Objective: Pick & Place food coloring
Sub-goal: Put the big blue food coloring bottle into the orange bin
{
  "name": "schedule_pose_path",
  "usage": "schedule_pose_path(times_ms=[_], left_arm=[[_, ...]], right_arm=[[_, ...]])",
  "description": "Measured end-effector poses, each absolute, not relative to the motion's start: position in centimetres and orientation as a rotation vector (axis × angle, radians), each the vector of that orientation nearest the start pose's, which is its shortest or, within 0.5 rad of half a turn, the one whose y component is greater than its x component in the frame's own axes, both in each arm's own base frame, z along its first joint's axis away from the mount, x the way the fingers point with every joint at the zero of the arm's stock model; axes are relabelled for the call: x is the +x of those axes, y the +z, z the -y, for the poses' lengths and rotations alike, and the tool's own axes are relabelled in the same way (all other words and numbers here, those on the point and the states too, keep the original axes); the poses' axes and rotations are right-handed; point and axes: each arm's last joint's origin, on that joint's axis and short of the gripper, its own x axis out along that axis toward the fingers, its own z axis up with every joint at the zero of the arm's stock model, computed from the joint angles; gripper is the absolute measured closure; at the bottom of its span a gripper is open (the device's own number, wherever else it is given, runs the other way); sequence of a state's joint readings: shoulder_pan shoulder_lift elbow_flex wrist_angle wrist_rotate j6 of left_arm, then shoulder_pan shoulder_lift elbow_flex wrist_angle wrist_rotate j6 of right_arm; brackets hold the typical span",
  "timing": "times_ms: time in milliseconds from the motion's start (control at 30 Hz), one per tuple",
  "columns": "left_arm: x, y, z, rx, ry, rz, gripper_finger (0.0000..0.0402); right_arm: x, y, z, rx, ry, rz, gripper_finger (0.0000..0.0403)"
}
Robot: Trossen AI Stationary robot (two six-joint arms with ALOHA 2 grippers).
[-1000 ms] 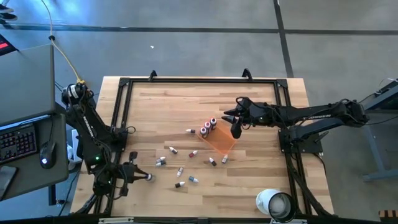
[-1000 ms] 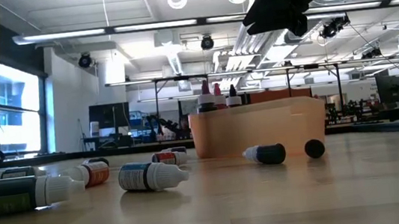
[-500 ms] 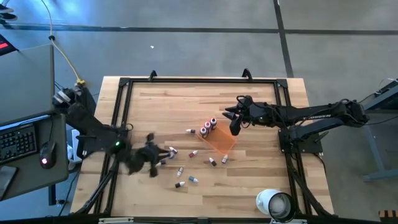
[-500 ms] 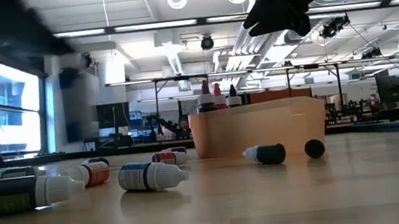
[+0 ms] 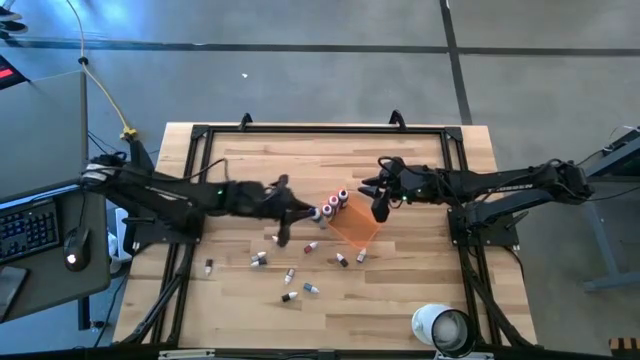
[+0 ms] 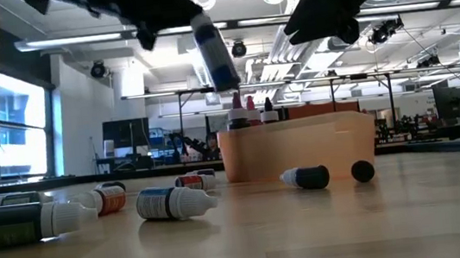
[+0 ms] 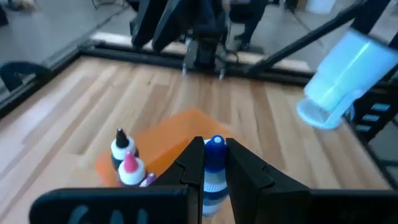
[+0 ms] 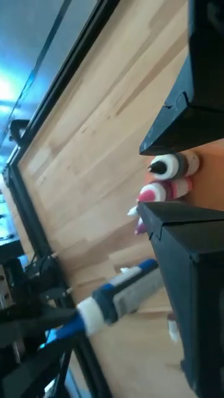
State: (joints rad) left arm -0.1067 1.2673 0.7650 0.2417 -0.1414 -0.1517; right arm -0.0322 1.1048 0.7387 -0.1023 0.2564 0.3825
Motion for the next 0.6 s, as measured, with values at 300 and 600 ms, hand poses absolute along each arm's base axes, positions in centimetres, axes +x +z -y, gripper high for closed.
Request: schedule_pose_path(times_ms=[300, 600], left_arm=[[33.3, 27.9, -0.1, -0.06, 0.065, -0.233, 0.0364], [37.6, 24.9, -2.0, -0.076, 0.137, -0.325, 0.0364]], right_arm=[[22.9, 26.0, 1.9, 0.294, -0.519, -0.451, 0.0279], [21.3, 25.9, 2.0, 0.299, -0.597, -0.517, 0.0279]])
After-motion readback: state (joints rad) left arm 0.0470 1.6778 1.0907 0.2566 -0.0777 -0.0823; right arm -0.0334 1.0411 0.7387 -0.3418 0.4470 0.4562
